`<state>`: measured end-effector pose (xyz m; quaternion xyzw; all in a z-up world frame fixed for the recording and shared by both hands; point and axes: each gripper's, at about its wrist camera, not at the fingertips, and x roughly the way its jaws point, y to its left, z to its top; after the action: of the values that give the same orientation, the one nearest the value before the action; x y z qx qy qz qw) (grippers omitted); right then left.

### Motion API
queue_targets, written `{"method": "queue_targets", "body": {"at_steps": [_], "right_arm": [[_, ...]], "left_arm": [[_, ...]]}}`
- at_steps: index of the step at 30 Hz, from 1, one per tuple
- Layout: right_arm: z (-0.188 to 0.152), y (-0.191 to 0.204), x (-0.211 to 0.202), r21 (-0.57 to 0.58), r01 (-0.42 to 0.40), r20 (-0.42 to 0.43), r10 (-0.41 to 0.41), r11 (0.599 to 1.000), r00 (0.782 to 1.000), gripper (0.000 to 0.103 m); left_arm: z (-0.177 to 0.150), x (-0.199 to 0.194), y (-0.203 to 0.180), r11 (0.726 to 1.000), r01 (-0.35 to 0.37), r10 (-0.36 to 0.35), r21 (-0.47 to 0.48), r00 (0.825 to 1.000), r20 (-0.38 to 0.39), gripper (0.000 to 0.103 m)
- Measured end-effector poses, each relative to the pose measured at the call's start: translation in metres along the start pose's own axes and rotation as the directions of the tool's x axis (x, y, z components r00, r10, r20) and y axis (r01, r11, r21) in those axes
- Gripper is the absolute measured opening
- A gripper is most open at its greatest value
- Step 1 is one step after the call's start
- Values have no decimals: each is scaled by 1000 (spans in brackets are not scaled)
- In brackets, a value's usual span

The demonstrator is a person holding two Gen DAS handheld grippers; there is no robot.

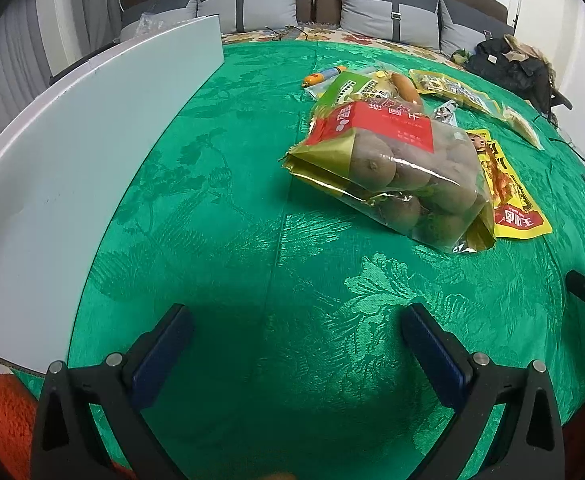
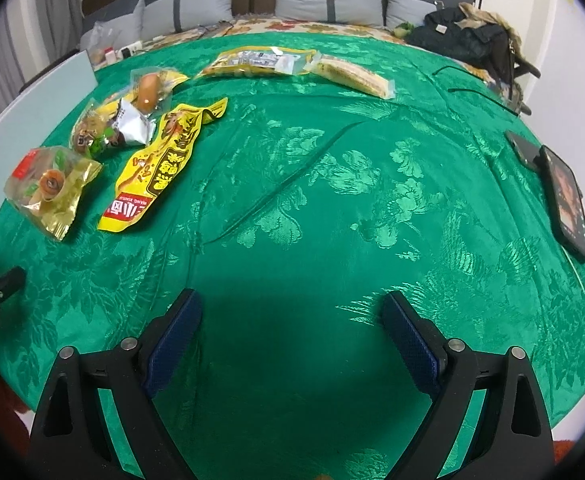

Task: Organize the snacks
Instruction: 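Move the left tool toward the red-labelled longan bag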

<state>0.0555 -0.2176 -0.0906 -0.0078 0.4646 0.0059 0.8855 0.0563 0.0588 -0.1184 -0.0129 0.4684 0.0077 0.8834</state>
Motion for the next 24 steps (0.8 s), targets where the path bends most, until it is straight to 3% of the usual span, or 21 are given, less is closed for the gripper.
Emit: {"method": "queue_targets", "body": {"at_steps": [24], "right_arm": [[0,2,0,7,2,12,-3,1000,1000,95]], "left_arm": [[3,-1,2,1000,-2,2,8,1000,-20,103]]}}
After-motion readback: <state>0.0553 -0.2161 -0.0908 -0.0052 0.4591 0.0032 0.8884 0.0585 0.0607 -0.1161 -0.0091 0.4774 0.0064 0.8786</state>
